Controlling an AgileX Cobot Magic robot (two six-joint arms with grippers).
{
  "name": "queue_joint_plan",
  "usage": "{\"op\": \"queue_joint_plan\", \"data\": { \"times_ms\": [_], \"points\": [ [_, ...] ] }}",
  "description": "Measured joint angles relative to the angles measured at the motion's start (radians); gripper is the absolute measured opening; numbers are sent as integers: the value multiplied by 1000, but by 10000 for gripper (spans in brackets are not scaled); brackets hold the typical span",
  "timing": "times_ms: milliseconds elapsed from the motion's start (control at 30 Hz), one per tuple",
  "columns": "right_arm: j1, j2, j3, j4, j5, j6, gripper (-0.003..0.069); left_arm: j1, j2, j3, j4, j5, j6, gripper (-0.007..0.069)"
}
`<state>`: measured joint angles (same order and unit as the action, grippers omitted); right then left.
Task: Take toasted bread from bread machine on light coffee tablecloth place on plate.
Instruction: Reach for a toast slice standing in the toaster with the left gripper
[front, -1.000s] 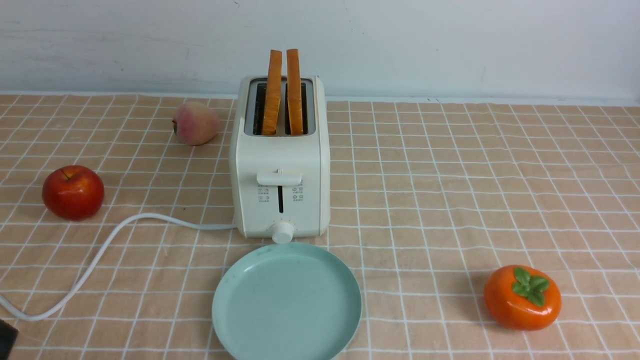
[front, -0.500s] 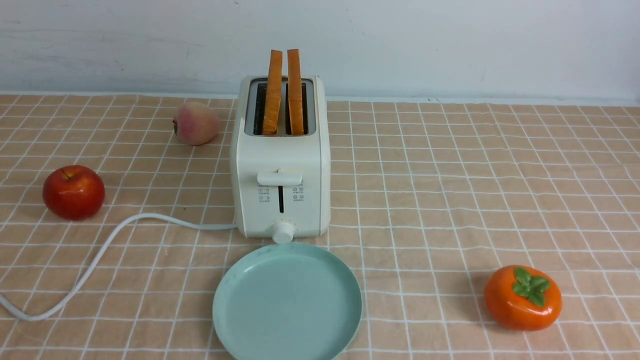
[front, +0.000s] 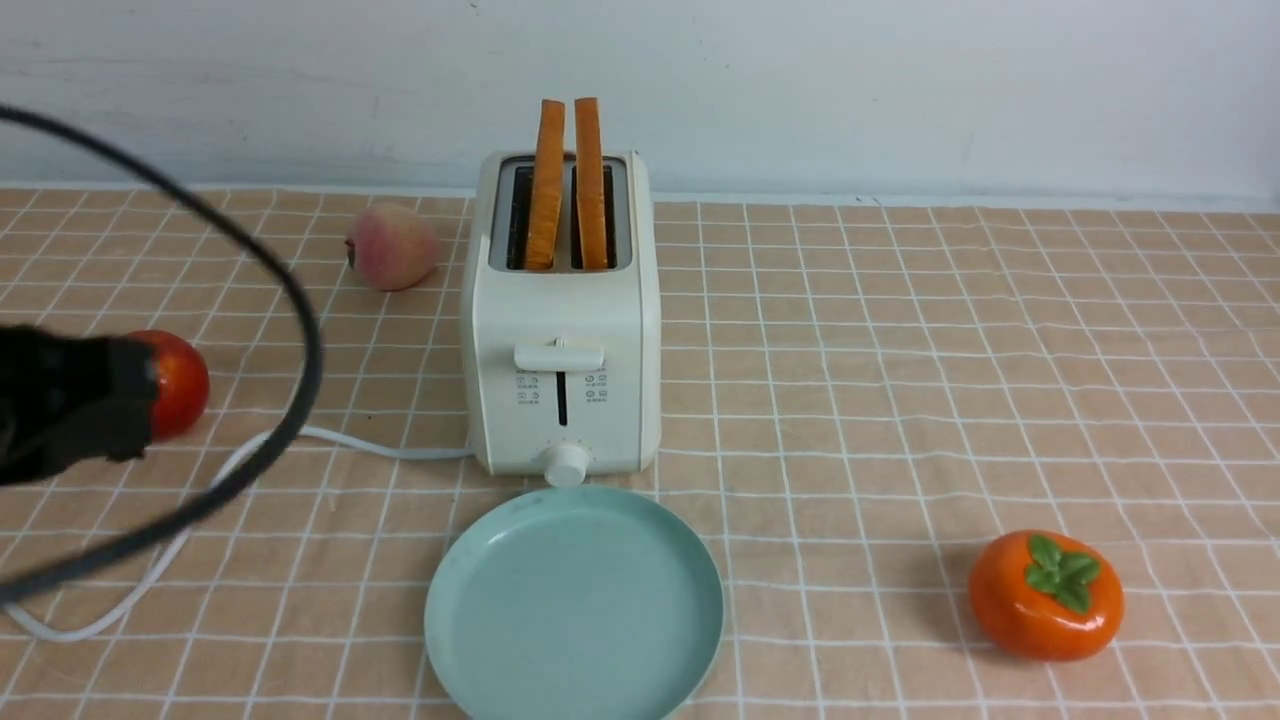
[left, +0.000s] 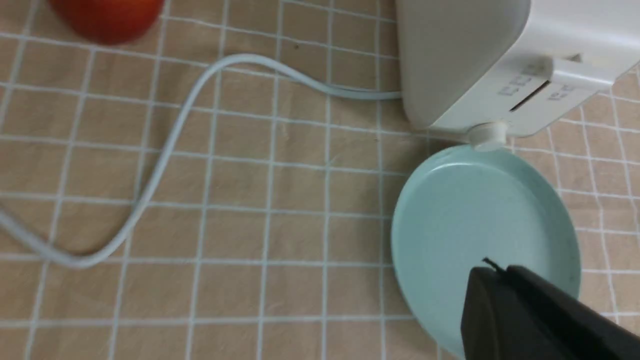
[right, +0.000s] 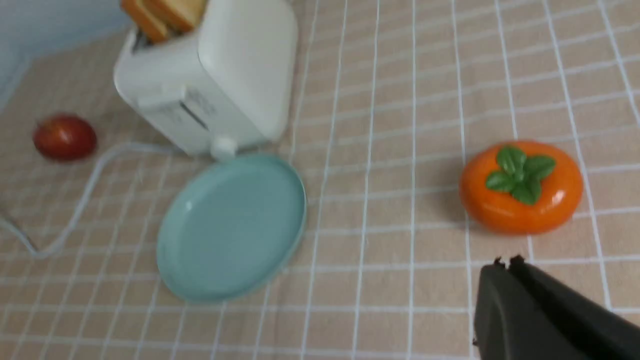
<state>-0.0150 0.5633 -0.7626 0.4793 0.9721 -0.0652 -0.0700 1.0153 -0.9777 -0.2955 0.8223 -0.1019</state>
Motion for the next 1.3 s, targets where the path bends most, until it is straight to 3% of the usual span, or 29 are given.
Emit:
{"op": "queue_joint_plan", "data": {
  "times_ms": [200, 367, 567, 700, 767, 900, 1033, 1133, 1233, 1267, 1300],
  "points": [
    [0, 126, -27, 22, 24, -105, -10, -46, 261, -254, -109, -24, 127, -14],
    [0, 125, 15, 62, -40, -108, -8, -172, 437, -424, -31, -42, 149, -14],
    [0, 126, 61, 89, -75, -108, -3, -242, 623, -540, 44, -159, 118, 6],
    [0, 126, 65, 94, -91, -110, 1, -253, 694, -568, 52, -214, 118, 114],
    [0, 126, 65, 101, -101, -110, 1, -254, 732, -574, 61, -269, 118, 269],
    [0, 126, 65, 114, -117, -110, 5, -254, 785, -578, 63, -349, 118, 465],
    [0, 126, 65, 123, -118, -110, 9, -254, 827, -578, 64, -370, 118, 565],
    [0, 126, 65, 124, -118, -110, 13, -254, 838, -578, 65, -391, 119, 559],
    [0, 126, 65, 127, -118, -111, 15, -254, 841, -578, 67, -406, 119, 468],
    [0, 126, 65, 127, -118, -112, 15, -254, 842, -578, 67, -411, 119, 428],
    [0, 126, 65, 127, -118, -112, 15, -254, 842, -578, 68, -418, 119, 288]
  ]
}}
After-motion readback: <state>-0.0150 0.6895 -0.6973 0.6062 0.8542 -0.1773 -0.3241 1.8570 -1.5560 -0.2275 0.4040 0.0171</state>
